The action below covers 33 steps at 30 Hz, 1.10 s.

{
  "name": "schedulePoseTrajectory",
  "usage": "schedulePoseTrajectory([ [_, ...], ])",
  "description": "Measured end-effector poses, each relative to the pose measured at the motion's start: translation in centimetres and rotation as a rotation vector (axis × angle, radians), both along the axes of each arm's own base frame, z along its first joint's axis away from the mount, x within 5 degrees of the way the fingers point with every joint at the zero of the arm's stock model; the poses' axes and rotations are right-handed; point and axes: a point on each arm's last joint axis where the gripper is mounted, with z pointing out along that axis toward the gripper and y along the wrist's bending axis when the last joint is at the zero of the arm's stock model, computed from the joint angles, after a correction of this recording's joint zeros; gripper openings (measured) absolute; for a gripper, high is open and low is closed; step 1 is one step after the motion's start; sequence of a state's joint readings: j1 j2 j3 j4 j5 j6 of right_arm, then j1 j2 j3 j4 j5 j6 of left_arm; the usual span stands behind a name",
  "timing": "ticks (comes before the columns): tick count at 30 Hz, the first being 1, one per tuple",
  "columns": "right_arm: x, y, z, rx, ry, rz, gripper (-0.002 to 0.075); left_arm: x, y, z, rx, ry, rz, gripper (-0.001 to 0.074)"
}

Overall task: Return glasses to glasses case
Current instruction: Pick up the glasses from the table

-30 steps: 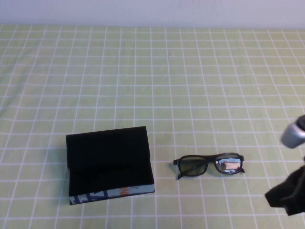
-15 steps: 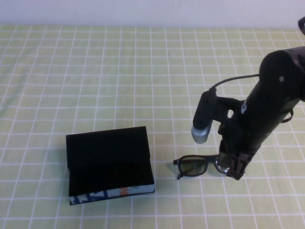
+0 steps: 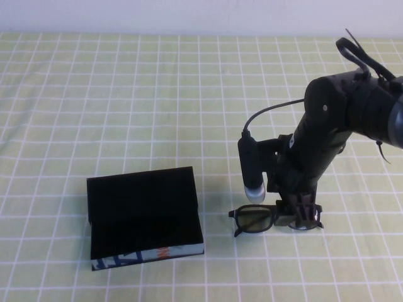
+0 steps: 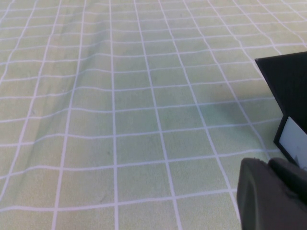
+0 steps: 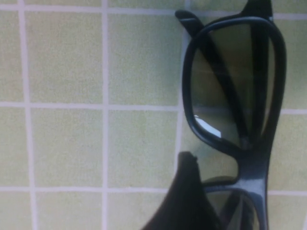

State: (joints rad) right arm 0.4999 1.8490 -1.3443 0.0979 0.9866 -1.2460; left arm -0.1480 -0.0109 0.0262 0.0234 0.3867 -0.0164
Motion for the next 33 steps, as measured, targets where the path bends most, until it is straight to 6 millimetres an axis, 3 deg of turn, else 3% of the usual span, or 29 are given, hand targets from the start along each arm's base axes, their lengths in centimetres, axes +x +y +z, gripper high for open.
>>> schedulePoseTrajectory([
  [13,1.8,-0.5,-1.6,-0.027,0.018,-0.005,0.0486,0.0,0.0,0.0,0.0,0.0,0.0,-0.0002],
  [33,2.0,-0.3,-2.6,-0.023,0.056,-0.014,0.0452,0.0,0.0,0.0,0.0,0.0,0.0,-0.0002],
])
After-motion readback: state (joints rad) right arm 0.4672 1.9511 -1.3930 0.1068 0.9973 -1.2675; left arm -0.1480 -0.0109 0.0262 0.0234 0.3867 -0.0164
